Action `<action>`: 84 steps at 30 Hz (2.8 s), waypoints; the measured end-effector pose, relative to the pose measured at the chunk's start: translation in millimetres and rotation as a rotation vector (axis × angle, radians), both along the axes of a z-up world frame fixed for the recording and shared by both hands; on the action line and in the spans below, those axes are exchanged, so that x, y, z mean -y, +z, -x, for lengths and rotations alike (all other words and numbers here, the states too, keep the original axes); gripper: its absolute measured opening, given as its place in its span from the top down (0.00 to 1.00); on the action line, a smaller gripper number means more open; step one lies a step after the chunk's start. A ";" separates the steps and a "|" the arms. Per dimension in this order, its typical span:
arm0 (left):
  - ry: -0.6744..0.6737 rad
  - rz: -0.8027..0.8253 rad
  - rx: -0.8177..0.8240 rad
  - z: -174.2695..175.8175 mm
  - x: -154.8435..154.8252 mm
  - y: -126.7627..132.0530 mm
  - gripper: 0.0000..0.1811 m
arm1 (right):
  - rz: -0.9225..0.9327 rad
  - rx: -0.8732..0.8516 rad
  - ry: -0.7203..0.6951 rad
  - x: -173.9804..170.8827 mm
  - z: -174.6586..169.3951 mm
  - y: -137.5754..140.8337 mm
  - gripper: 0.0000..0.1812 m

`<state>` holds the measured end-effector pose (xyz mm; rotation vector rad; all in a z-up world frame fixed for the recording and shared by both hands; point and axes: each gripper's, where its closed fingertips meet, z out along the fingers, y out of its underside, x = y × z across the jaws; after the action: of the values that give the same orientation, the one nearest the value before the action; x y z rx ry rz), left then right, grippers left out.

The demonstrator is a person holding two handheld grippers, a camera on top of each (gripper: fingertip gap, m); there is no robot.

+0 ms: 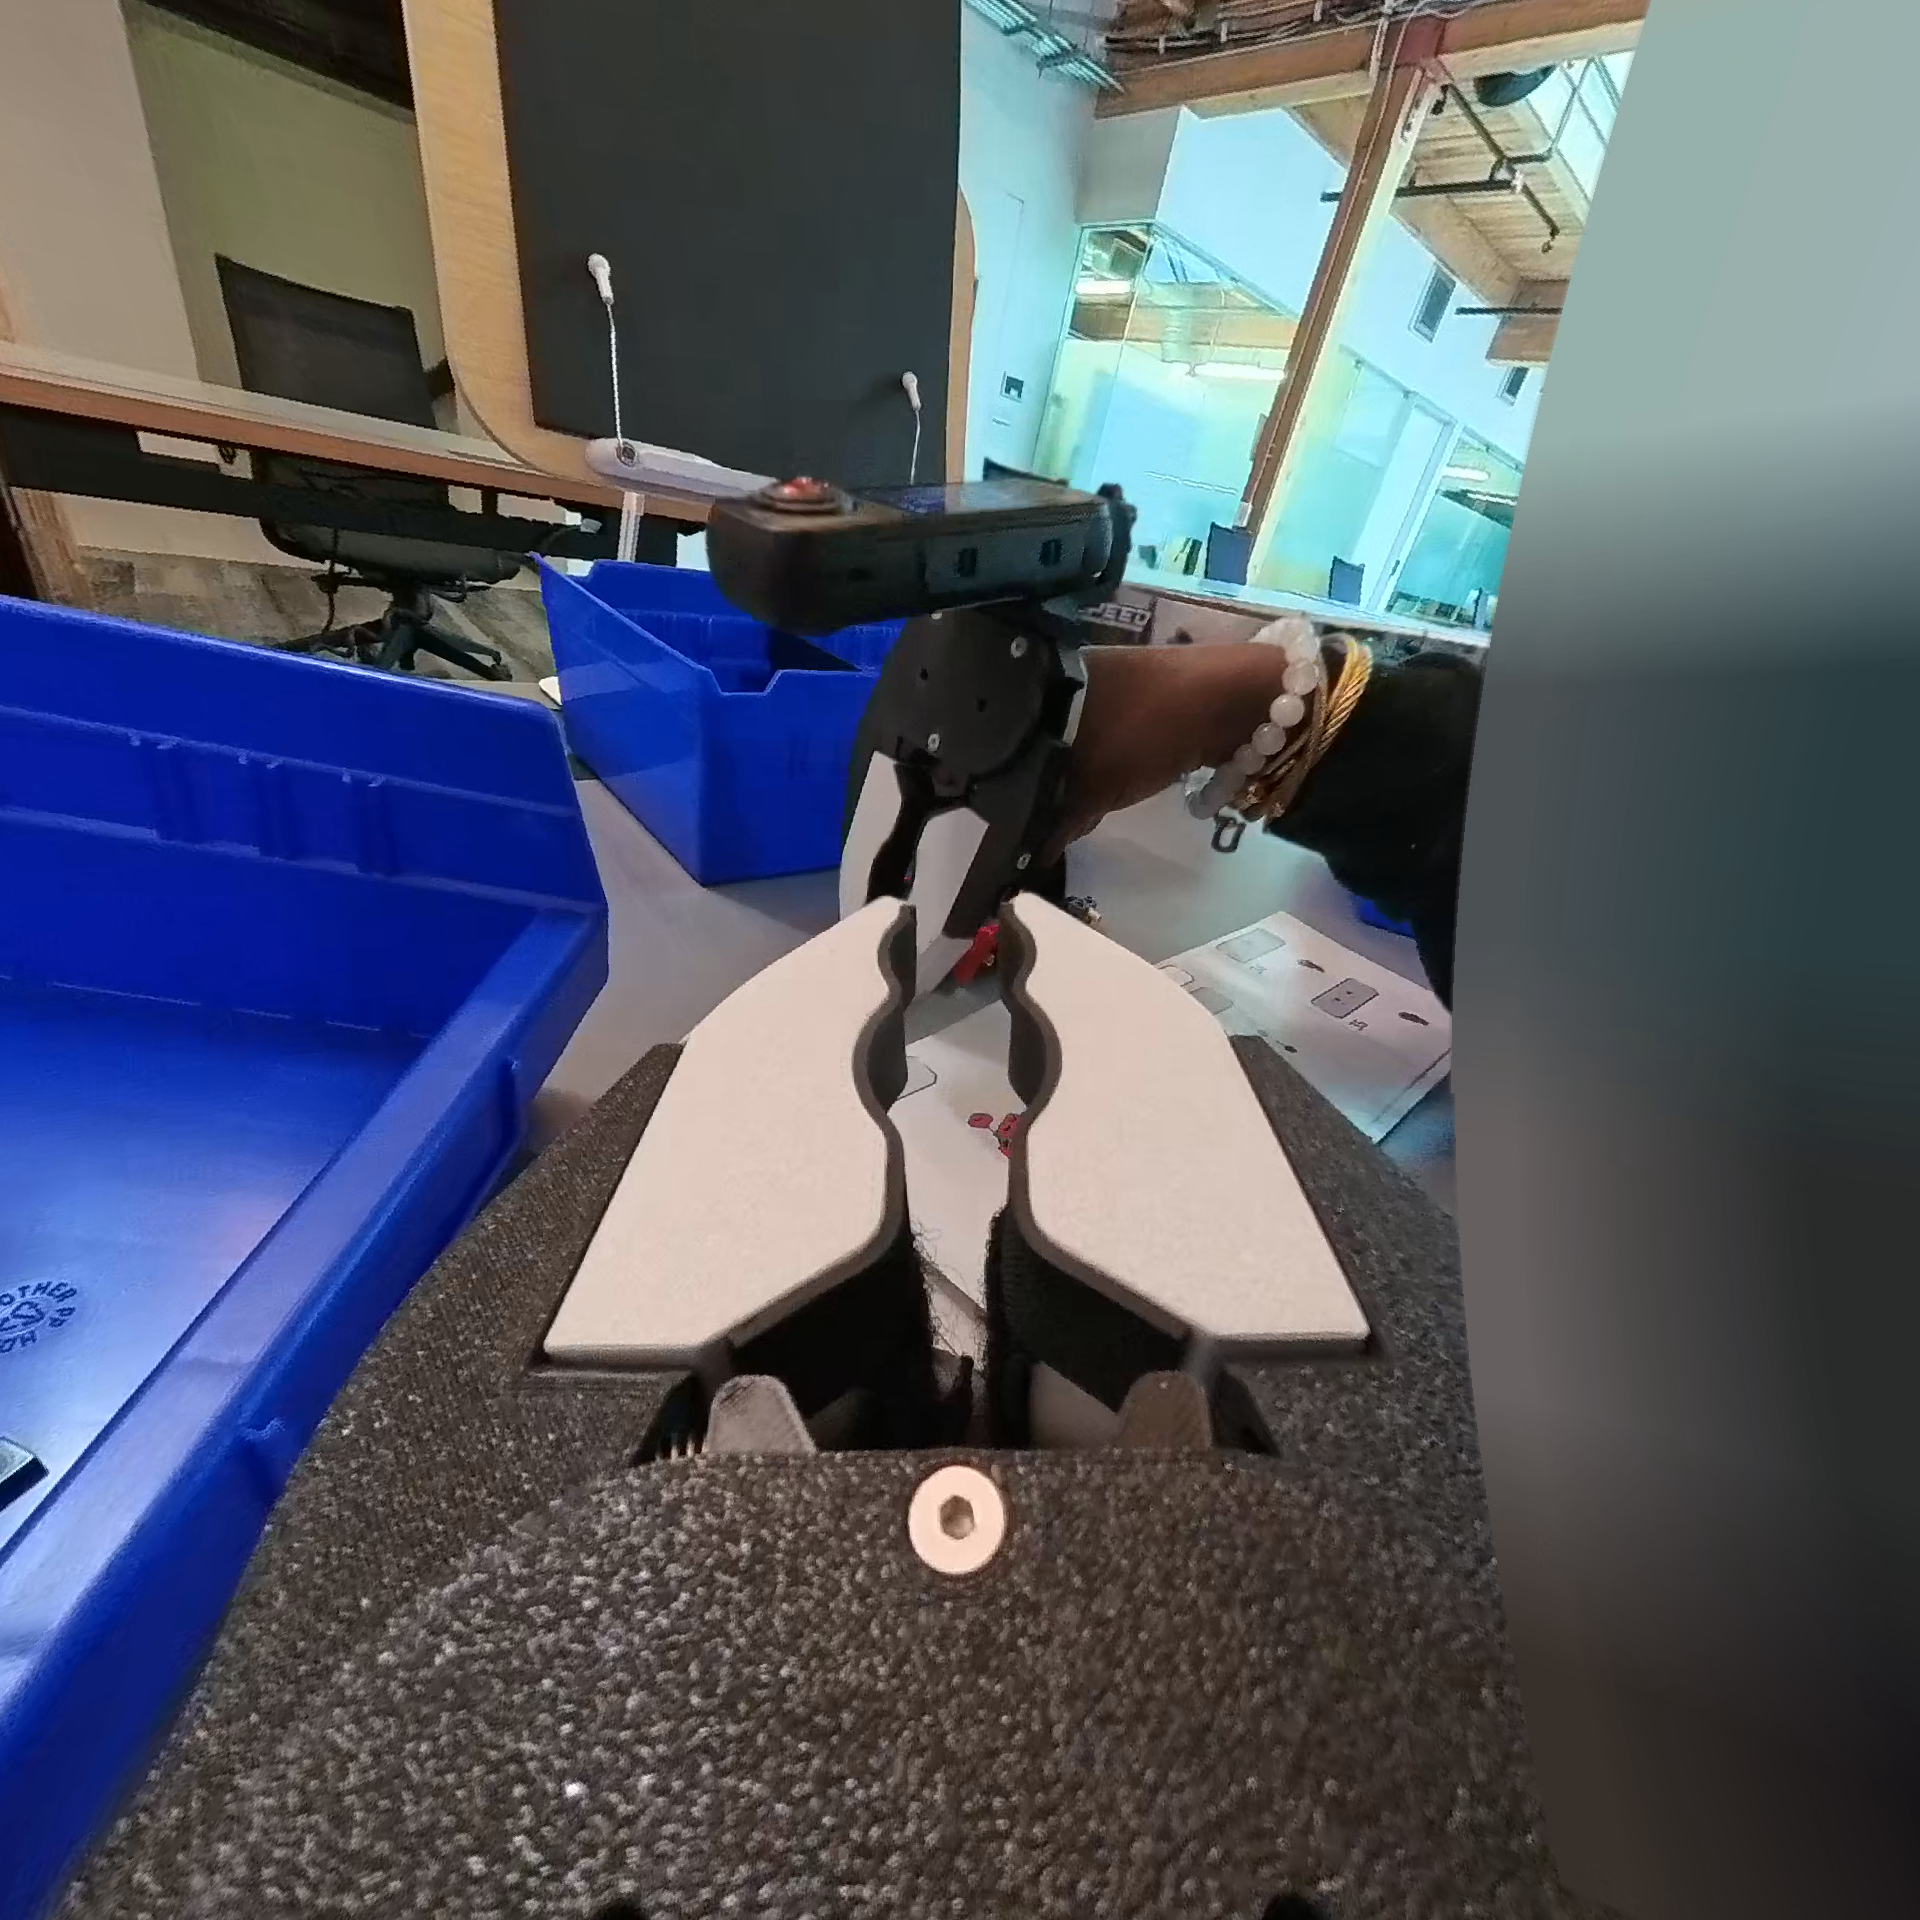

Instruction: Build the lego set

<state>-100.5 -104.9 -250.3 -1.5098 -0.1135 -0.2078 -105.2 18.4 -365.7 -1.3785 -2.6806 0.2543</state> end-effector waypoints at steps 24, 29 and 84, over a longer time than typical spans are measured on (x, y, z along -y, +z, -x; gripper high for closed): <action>0.000 -0.019 -0.014 -1.6 1.9 2.2 0.92 | -0.090 0.050 0.043 -12.0 0.0 0.7 0.83; -0.002 -0.021 -0.012 -1.5 2.1 2.5 0.92 | 0.046 -0.074 0.021 -7.4 10.1 25.6 0.81; -0.022 -0.055 0.030 0.3 5.8 5.5 0.92 | -0.058 -0.031 0.709 86.1 103.2 113.1 0.96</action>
<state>-100.8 -110.7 -244.8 -1.4536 -0.1145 -0.2488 -208.4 -67.7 -252.6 -0.3550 -3.0072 0.2456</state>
